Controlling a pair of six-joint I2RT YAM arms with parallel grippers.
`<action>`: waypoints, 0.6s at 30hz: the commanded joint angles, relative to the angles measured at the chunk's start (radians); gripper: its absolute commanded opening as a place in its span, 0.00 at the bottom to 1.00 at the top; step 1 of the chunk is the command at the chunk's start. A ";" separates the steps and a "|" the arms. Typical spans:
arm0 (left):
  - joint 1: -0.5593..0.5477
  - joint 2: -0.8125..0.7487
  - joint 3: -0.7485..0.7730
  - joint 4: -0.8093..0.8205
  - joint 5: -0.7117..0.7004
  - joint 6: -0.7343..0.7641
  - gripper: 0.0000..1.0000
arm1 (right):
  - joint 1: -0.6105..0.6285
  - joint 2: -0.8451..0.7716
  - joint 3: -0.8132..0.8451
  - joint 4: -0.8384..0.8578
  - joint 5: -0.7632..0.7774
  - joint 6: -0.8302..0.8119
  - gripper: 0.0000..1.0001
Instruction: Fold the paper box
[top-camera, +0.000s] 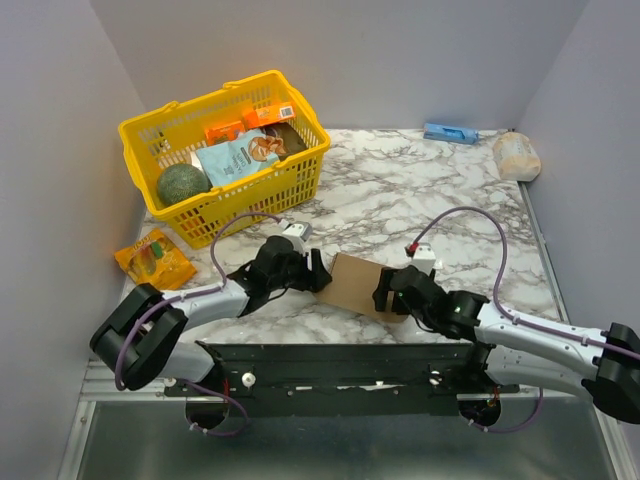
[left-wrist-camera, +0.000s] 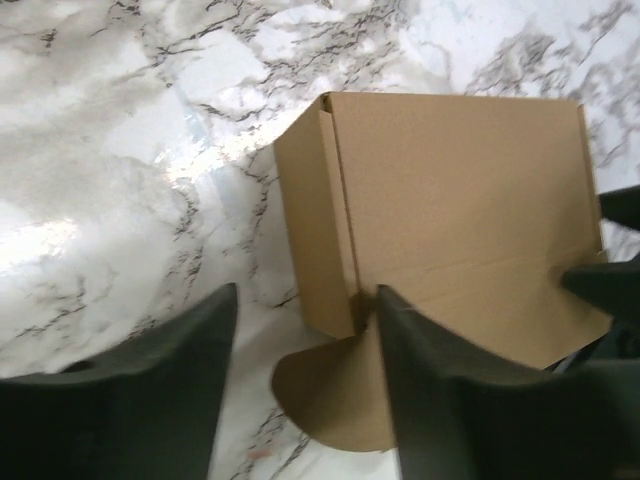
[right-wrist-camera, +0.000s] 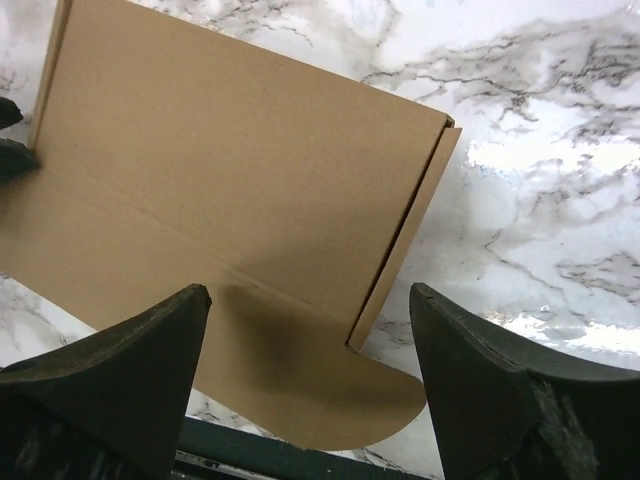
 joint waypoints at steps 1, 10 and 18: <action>0.020 -0.052 0.054 -0.152 -0.015 0.056 0.85 | 0.003 -0.013 0.108 -0.153 0.007 -0.147 0.90; 0.117 -0.228 0.028 -0.238 0.009 0.054 0.96 | 0.038 -0.004 0.220 -0.101 -0.154 -0.550 0.92; 0.186 -0.374 0.029 -0.327 0.048 0.027 0.99 | 0.223 0.162 0.275 -0.045 -0.013 -0.655 0.98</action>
